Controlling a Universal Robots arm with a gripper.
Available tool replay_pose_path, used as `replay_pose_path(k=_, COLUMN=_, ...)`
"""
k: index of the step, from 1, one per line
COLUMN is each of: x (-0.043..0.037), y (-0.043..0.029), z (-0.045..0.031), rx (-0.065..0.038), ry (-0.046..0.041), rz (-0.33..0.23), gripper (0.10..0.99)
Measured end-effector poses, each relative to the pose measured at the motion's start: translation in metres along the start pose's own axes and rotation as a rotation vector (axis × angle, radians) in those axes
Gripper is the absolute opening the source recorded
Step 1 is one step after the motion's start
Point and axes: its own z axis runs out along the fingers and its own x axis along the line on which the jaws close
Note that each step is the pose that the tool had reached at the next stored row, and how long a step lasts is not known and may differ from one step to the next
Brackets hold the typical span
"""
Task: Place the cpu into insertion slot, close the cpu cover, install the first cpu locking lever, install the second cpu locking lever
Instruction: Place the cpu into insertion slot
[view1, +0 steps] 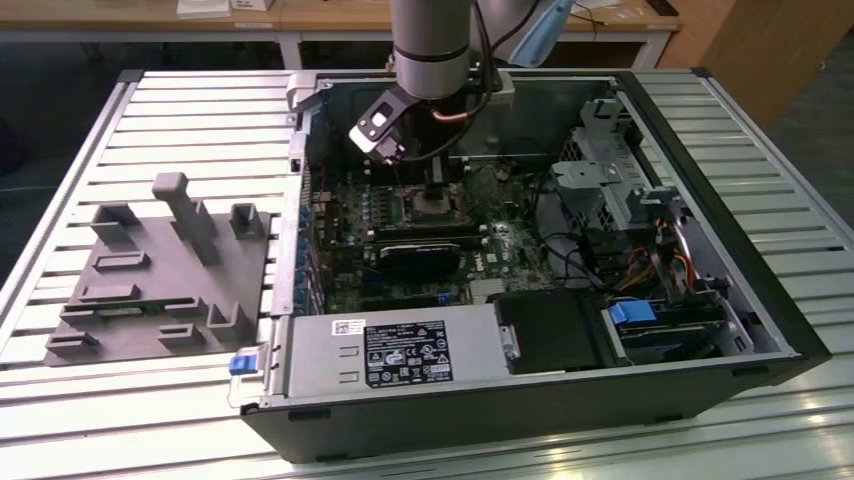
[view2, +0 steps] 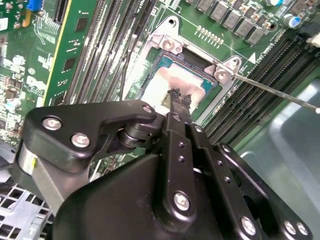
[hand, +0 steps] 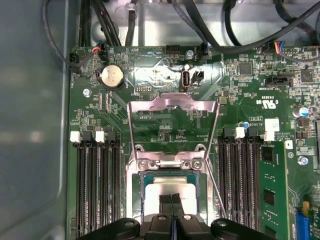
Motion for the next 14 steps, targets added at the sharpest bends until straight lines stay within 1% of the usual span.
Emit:
replay_pose_path(k=6, x=0.0, y=0.0014, z=-0.0171, rx=0.0, ry=0.0, rz=0.0, gripper=0.102)
replay_pose_path(k=12, x=0.0, y=0.0024, z=-0.0298, rx=-0.001, ry=0.0, rz=0.0, gripper=0.102)
replay_pose_path(k=14, x=0.0, y=0.0025, z=-0.0319, rx=-0.001, ry=0.0001, rz=0.0, gripper=0.102)
